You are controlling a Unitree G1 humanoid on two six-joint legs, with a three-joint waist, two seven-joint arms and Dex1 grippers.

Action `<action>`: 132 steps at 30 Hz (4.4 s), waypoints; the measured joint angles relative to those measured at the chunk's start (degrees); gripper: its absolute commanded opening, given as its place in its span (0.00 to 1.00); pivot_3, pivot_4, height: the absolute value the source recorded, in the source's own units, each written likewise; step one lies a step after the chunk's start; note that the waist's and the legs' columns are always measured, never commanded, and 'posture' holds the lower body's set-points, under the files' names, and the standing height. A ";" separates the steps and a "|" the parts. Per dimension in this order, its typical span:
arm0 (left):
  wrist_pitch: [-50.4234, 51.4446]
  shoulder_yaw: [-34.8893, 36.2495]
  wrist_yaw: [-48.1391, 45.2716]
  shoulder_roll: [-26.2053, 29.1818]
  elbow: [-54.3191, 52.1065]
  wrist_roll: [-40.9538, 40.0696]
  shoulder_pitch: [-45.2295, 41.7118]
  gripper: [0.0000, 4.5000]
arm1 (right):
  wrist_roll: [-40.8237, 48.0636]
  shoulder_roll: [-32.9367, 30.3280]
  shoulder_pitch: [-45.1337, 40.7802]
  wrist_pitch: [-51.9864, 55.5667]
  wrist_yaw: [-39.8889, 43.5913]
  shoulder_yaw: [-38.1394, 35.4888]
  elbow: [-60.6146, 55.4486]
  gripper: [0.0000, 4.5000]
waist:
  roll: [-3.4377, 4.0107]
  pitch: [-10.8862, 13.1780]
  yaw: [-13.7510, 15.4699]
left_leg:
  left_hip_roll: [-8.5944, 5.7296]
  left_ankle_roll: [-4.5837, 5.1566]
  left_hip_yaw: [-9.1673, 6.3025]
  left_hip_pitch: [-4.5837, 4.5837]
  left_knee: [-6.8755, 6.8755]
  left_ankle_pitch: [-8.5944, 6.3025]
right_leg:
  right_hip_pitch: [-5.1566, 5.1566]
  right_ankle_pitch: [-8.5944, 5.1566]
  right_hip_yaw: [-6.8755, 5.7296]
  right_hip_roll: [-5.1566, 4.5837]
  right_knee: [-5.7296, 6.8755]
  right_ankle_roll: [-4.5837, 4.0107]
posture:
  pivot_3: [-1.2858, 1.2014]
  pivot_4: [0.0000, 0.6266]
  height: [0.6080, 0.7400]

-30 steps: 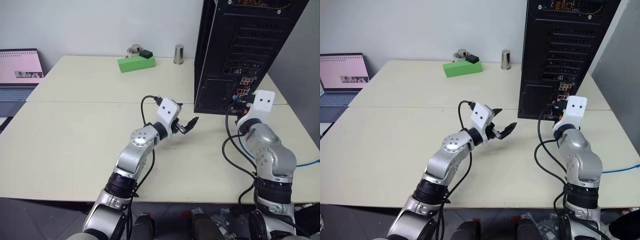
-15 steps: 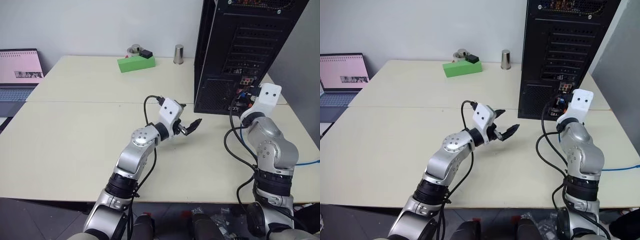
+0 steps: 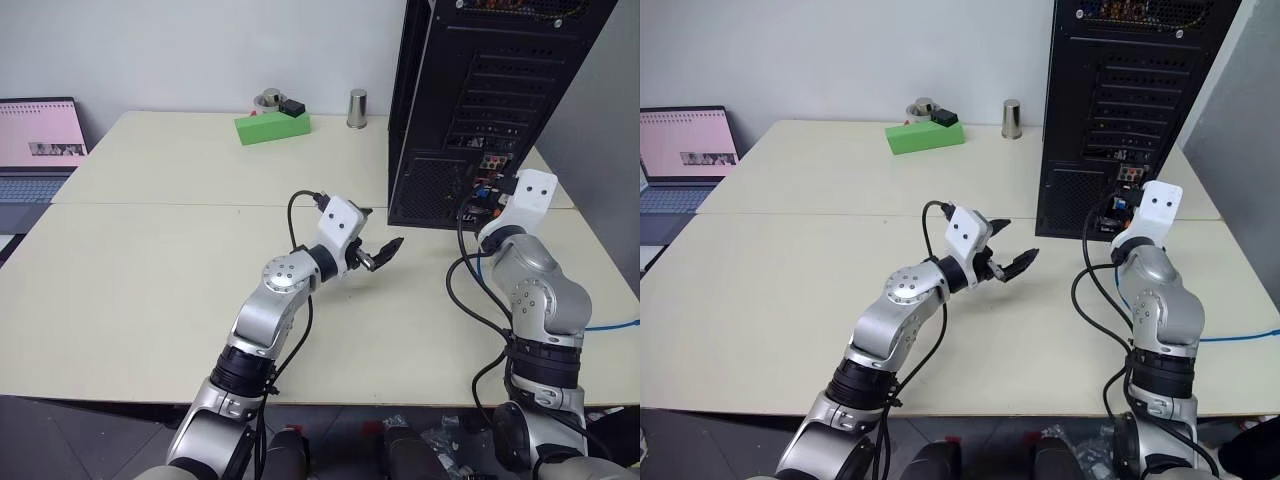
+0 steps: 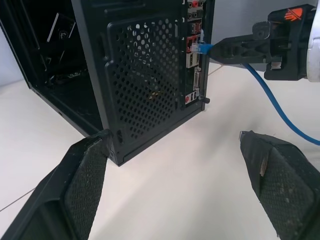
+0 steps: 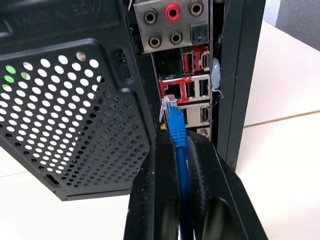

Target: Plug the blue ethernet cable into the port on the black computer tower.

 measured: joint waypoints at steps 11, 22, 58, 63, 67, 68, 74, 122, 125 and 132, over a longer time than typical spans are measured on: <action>-0.04 0.00 0.03 0.21 -0.07 0.11 0.02 0.96 | -0.37 -0.38 -1.07 -1.24 0.77 0.19 1.39 0.00 | 0.00 0.00 -0.01 | 0.00 0.00 0.00 0.00 -0.01 0.00 | 0.00 0.00 0.00 0.00 -0.01 0.00 | 0.52 0.24 1.00; -0.04 0.00 0.04 0.32 -0.07 0.13 0.03 0.96 | -1.46 -0.36 -0.99 -1.28 0.72 0.41 1.43 0.00 | 0.00 0.00 0.00 | 0.00 0.00 0.00 0.00 -0.01 0.00 | 0.00 0.00 0.00 0.00 -0.01 0.00 | 0.52 0.24 1.00; -0.83 -0.01 0.08 0.41 -0.07 0.82 0.28 0.96 | -1.43 0.21 0.84 0.85 1.19 0.01 -1.66 0.00 | 0.00 0.00 0.00 | 0.00 0.00 0.00 -0.01 -0.05 0.00 | -0.02 0.00 0.00 0.00 -0.04 0.00 | 0.52 0.24 1.00; -0.86 -0.01 -0.42 0.39 -0.12 0.64 0.38 0.96 | -1.52 -0.34 0.25 0.05 1.39 0.03 -0.27 0.00 | 0.00 0.00 0.01 | 0.00 0.00 0.00 -0.02 -0.05 0.00 | -0.02 0.00 0.00 0.00 -0.06 0.00 | 0.52 0.24 1.00; -0.87 -0.02 -2.41 0.48 -0.98 -0.22 0.70 0.96 | -1.65 -0.43 -0.01 -0.51 1.59 0.09 0.14 0.00 | 0.01 0.01 0.01 | 0.00 0.00 0.01 -0.02 -0.06 0.00 | -0.02 0.00 0.00 0.00 -0.06 0.00 | 0.52 0.24 1.00; -0.95 -0.02 -2.75 0.48 -1.11 -0.26 0.70 0.96 | -1.83 -0.45 -0.01 -1.01 1.68 0.09 0.39 0.00 | 0.01 0.01 0.01 | 0.00 0.00 0.01 -0.02 -0.06 0.00 | -0.02 0.00 0.00 0.00 -0.06 0.00 | 0.52 0.24 1.00; -1.27 -0.02 -4.95 0.52 -1.11 -1.36 0.68 0.96 | -2.01 -0.46 -0.02 -1.57 1.88 0.13 1.16 0.00 | 0.01 0.01 0.01 | 0.00 0.00 0.01 -0.02 -0.06 0.00 | -0.03 0.00 0.00 0.00 -0.06 0.00 | 0.52 0.24 1.00; -8.42 0.67 -10.67 0.31 6.11 -2.50 -6.24 0.96 | -4.05 0.52 -3.01 -4.01 0.31 1.41 5.78 0.00 | 0.01 0.01 -0.48 | 0.00 0.00 0.02 -0.02 -0.07 0.00 | -0.06 0.00 0.02 0.00 -0.05 0.00 | 0.52 0.24 1.00; -8.42 0.67 -10.65 0.26 6.35 -2.47 -6.24 0.96 | -4.23 1.10 -3.50 -4.85 0.03 1.70 6.74 0.00 | 0.01 0.01 -0.76 | 0.00 0.00 0.03 -0.02 -0.07 0.00 | -0.06 0.00 0.04 0.00 -0.05 0.00 | 0.52 0.24 1.00; -8.42 0.67 -10.59 0.23 6.35 -2.45 -6.24 0.96 | -4.28 1.77 -4.82 -6.75 0.01 2.25 9.42 0.00 | 0.01 0.01 -1.42 | 0.01 0.00 0.04 0.00 -0.07 0.00 | -0.06 0.00 0.06 0.01 -0.03 0.00 | 0.52 0.24 1.00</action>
